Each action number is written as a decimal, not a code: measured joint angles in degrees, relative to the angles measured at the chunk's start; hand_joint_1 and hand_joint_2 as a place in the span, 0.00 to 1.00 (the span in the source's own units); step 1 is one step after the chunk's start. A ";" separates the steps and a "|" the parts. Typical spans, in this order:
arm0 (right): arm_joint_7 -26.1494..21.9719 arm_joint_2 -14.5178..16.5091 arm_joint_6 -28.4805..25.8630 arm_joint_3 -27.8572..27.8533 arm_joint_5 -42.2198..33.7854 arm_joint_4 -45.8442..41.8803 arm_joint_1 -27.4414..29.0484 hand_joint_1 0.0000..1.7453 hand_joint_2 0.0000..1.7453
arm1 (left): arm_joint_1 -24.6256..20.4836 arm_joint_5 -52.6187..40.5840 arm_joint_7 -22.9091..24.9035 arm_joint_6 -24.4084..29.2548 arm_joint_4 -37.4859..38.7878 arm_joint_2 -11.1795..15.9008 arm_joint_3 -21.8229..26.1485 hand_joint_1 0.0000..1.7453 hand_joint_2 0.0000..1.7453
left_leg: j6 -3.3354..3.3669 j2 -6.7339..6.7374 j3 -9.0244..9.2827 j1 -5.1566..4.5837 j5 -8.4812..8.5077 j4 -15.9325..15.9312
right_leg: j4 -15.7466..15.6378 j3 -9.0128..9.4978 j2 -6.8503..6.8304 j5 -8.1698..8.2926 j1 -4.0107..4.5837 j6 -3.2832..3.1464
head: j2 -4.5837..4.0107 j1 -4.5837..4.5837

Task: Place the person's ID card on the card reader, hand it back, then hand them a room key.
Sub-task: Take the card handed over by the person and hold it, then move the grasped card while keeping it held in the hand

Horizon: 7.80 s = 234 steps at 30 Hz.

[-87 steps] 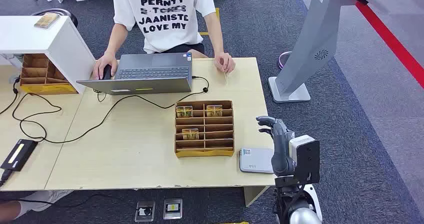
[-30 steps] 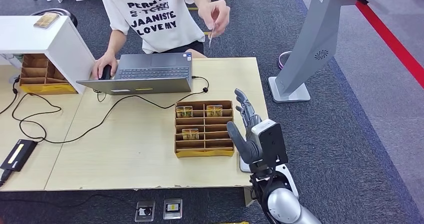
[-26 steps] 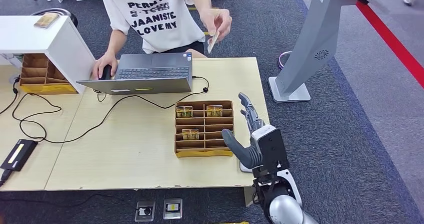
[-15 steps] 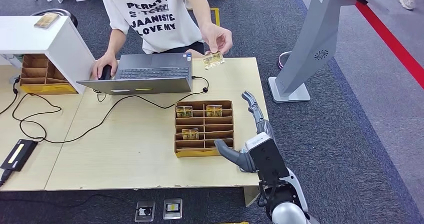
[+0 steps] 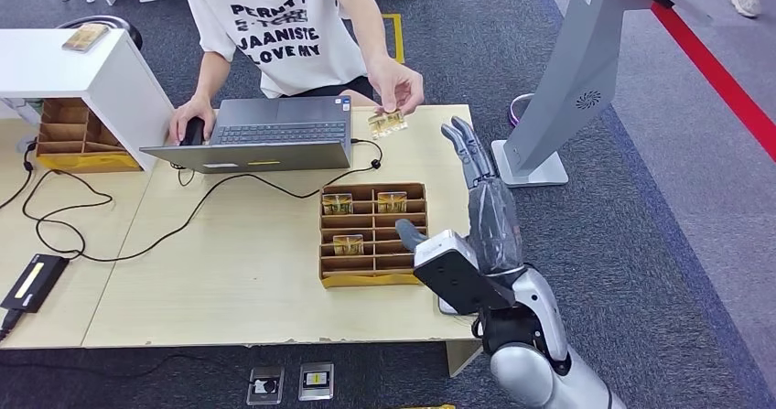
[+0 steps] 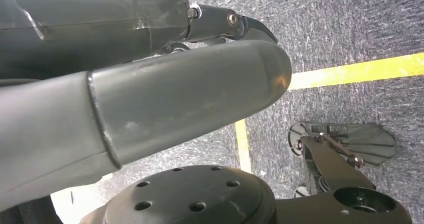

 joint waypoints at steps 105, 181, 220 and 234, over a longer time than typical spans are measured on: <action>0.00 0.00 0.00 0.00 0.00 0.00 0.00 0.00 0.00 | 0.00 0.00 0.00 0.00 0.00 0.00 0.00 0.00 0.00 | 0.00 0.00 0.00 0.00 0.00 0.00 | 0.00 0.00 0.00 0.00 0.00 0.00 | 0.00 0.00; 27.79 -15.98 2.23 -6.53 33.58 3.38 2.51 1.00 1.00 | 0.30 -6.02 -0.09 -4.98 0.02 1.88 -1.79 0.00 0.00 | -0.09 0.08 0.02 0.01 0.07 0.01 | 0.05 -0.07 0.04 0.04 0.01 -0.06 | 0.00 -0.01; 27.26 -16.97 5.99 -8.97 19.50 13.58 7.74 1.00 1.00 | 0.19 -9.75 -0.13 -7.07 0.02 2.19 -1.81 0.00 0.00 | -0.09 0.07 0.01 0.01 0.07 0.01 | 0.04 -0.08 0.03 0.04 0.00 -0.06 | 0.00 -0.01; 24.92 -16.39 6.12 -8.94 12.84 15.38 6.83 1.00 1.00 | 0.18 -9.77 -0.13 -7.21 0.02 2.26 -1.81 0.00 0.00 | -0.09 0.07 0.00 0.01 0.07 0.01 | 0.05 -0.08 0.03 0.04 0.00 -0.06 | 0.00 -0.01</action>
